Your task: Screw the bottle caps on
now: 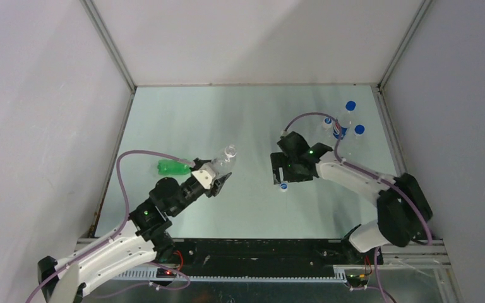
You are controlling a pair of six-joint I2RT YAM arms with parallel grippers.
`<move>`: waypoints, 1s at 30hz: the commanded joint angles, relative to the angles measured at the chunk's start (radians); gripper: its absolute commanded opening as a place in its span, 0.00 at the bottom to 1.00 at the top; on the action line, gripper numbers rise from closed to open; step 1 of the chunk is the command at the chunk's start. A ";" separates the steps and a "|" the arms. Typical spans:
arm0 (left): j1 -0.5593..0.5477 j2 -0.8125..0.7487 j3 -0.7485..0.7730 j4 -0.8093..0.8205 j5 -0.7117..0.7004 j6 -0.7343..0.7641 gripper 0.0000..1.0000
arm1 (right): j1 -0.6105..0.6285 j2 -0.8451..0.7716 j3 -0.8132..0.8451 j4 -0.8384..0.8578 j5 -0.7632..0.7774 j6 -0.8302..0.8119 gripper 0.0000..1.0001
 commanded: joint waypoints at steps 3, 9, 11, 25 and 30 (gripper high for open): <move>0.000 -0.009 0.059 0.011 -0.109 -0.013 0.25 | 0.008 0.156 -0.001 0.101 0.061 0.051 0.80; 0.001 -0.005 0.074 0.006 -0.124 -0.025 0.28 | 0.004 0.236 0.001 0.118 0.052 0.063 0.67; 0.001 0.002 0.082 -0.007 -0.124 -0.029 0.29 | 0.002 0.248 0.000 0.115 0.052 0.066 0.60; 0.026 0.102 0.096 -0.005 -0.039 -0.021 0.31 | -0.004 0.255 -0.005 0.126 0.030 -0.034 0.19; 0.030 0.110 0.106 -0.064 0.007 -0.028 0.28 | 0.004 0.108 -0.023 0.112 0.014 -0.096 0.05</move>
